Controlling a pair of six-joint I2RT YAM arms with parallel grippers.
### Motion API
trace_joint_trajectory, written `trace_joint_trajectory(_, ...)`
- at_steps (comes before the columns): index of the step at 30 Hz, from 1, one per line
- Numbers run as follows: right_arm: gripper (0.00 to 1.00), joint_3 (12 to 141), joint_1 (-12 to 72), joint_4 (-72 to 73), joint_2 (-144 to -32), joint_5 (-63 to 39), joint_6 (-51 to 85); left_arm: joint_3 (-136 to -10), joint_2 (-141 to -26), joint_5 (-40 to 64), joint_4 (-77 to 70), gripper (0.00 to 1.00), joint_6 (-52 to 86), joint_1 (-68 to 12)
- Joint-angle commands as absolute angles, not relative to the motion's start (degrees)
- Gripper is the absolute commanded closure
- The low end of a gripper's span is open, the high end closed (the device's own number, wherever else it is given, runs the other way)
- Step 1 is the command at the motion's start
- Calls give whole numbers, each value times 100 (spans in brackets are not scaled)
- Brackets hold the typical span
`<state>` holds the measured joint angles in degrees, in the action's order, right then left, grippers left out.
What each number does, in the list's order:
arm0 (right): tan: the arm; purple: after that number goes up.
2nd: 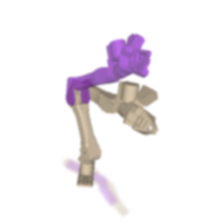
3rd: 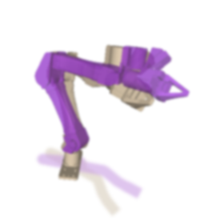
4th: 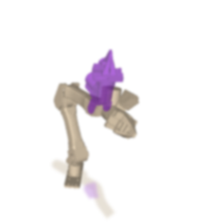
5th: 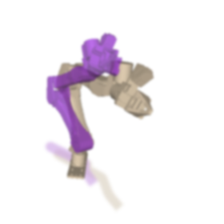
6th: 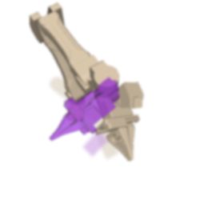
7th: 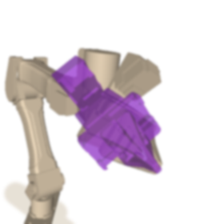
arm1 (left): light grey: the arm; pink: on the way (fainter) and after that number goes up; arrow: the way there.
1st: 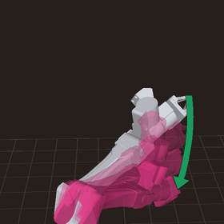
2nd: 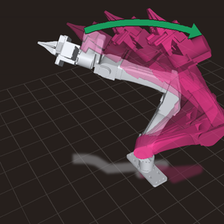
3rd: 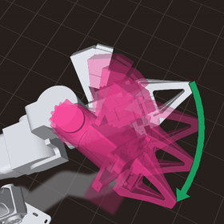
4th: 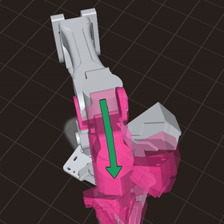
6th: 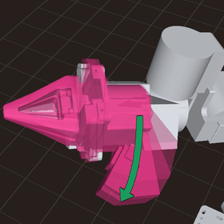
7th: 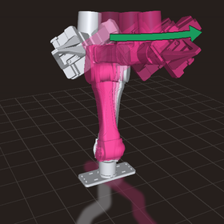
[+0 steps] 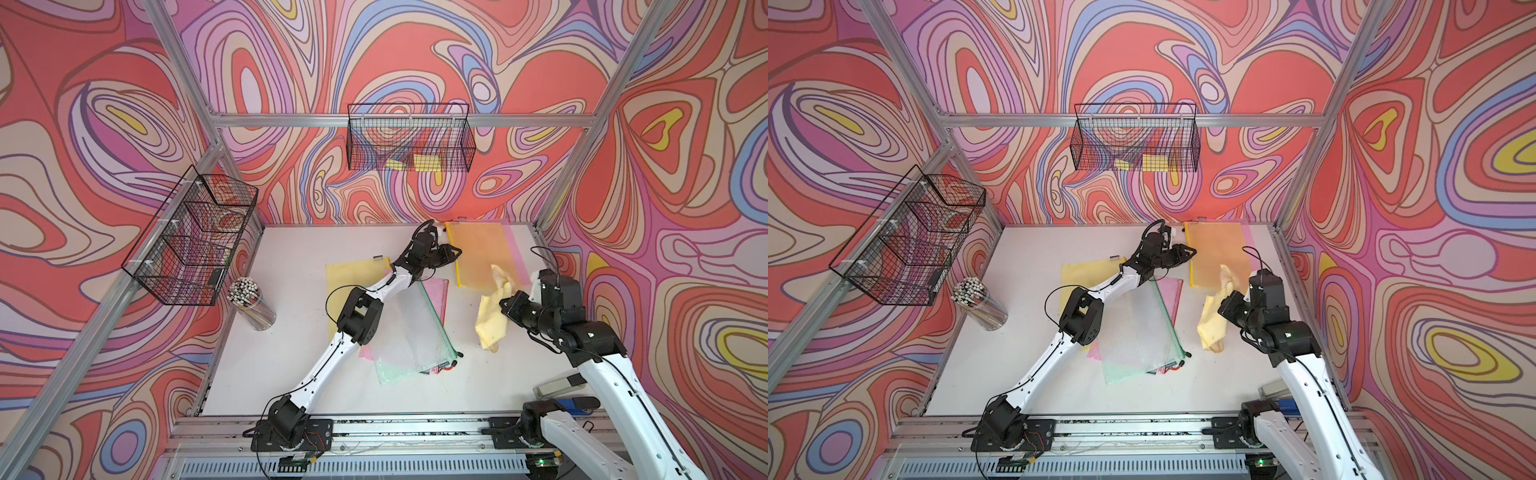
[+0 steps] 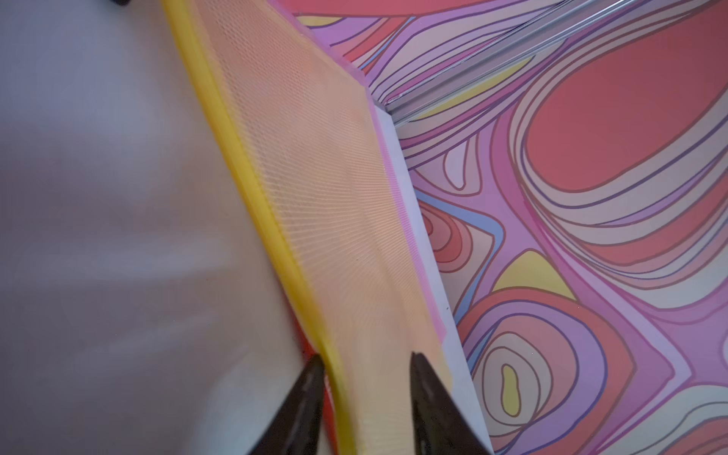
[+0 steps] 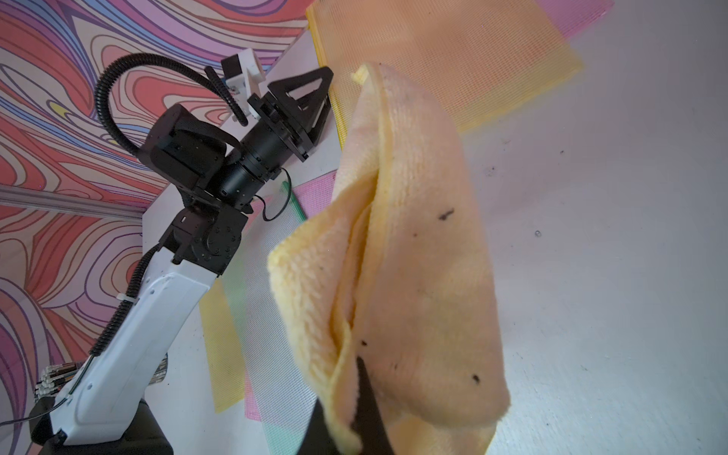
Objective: Wipe the document bag
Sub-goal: Place the document bag.
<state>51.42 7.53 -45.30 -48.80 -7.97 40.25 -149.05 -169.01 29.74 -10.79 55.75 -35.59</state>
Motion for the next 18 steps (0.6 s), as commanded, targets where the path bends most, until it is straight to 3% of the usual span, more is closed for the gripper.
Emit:
trace_joint_trajectory(1, 100, 4971, 721, -4220, -4998, -1013, 4107, -15012, -16839, 3037, -1437, 1, 5527, -3566)
trace_joint_trajectory(7, 100, 4869, 727, -3836, -5274, -1357, 4159, -13761, -15235, 3131, -884, 1, 4569, -3400)
trace_joint_trajectory(12, 100, 4930, 721, -3562, -5521, -1648, 4189, -13162, -13765, 2328, 1853, 1, 2964, -3206)
trace_joint_trajectory(14, 100, 4961, 721, -3401, -5629, -1826, 4192, -12253, -13061, 2017, 2295, 1, 2840, -3091)
trace_joint_trajectory(18, 100, 4920, 734, -2859, -6032, -2245, 4233, -9333, -11051, 1367, 1639, 1, 2922, -2882)
